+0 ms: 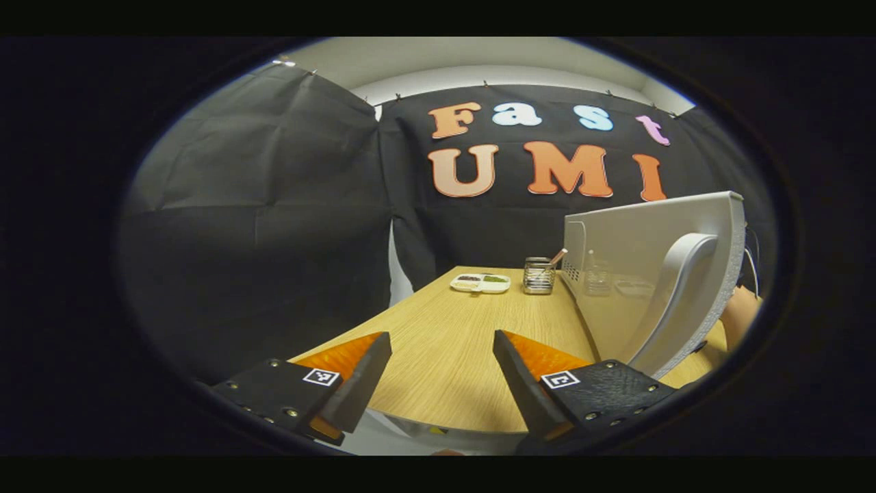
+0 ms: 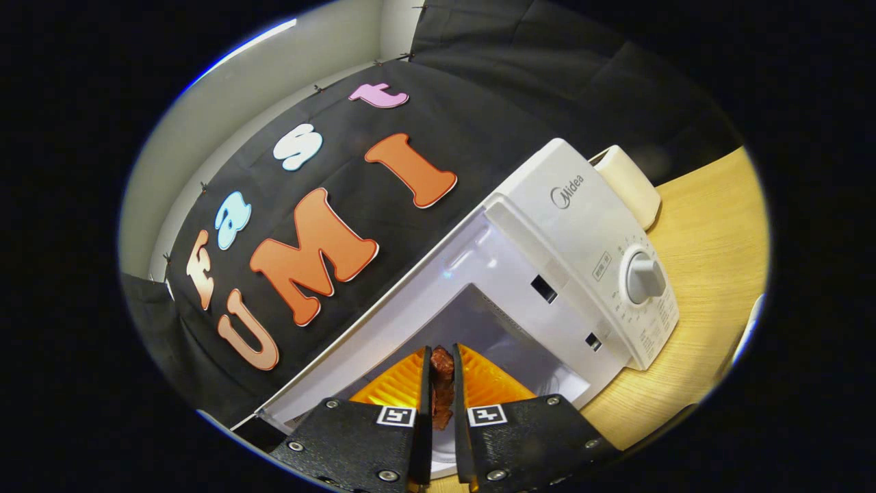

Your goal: Open the microwave oven with the left hand, put the food in, and close the microwave oven.

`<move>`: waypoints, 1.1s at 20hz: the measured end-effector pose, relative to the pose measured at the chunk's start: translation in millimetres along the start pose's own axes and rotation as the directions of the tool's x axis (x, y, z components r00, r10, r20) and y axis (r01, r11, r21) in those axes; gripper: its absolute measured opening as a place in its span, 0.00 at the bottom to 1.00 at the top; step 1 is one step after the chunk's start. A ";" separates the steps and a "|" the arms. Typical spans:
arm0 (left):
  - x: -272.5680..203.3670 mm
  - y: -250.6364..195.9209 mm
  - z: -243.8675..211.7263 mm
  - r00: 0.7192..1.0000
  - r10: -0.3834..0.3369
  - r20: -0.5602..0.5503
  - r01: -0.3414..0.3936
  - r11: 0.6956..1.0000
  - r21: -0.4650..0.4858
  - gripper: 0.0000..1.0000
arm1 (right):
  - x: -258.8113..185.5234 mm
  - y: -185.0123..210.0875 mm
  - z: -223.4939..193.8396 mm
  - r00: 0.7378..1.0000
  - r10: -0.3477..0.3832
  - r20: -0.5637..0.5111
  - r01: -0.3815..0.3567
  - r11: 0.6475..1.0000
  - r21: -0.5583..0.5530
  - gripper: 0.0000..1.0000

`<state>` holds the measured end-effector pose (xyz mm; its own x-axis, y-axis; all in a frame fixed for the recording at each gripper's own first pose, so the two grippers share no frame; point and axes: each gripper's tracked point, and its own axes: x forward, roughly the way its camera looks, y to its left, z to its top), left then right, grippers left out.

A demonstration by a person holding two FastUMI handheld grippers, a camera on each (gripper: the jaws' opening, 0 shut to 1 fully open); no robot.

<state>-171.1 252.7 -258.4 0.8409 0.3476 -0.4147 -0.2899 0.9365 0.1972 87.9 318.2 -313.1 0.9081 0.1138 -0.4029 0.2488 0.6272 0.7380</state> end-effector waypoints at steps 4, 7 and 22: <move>-1.8 9.0 -4.3 1.000 0.019 -0.010 -0.019 1.000 -0.009 0.90 | 20.6 -3.3 -18.0 0.999 -0.029 0.020 0.029 1.000 0.011 0.13; -4.1 9.8 -5.2 1.000 0.021 -0.015 -0.021 1.000 -0.003 0.90 | 34.9 -0.9 -32.5 0.999 -0.043 0.031 0.043 0.999 -0.013 0.13; -14.3 -5.8 8.2 1.000 0.003 0.007 -0.003 1.000 0.020 0.90 | 47.9 -38.4 -76.2 0.976 -0.191 -0.101 0.160 0.954 -0.254 0.27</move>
<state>-177.7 241.9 -246.4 0.8433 0.3499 -0.4080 -0.2830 0.9344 0.2165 96.1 358.2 -402.0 0.8049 0.0693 -0.5894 0.2974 0.8123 0.5017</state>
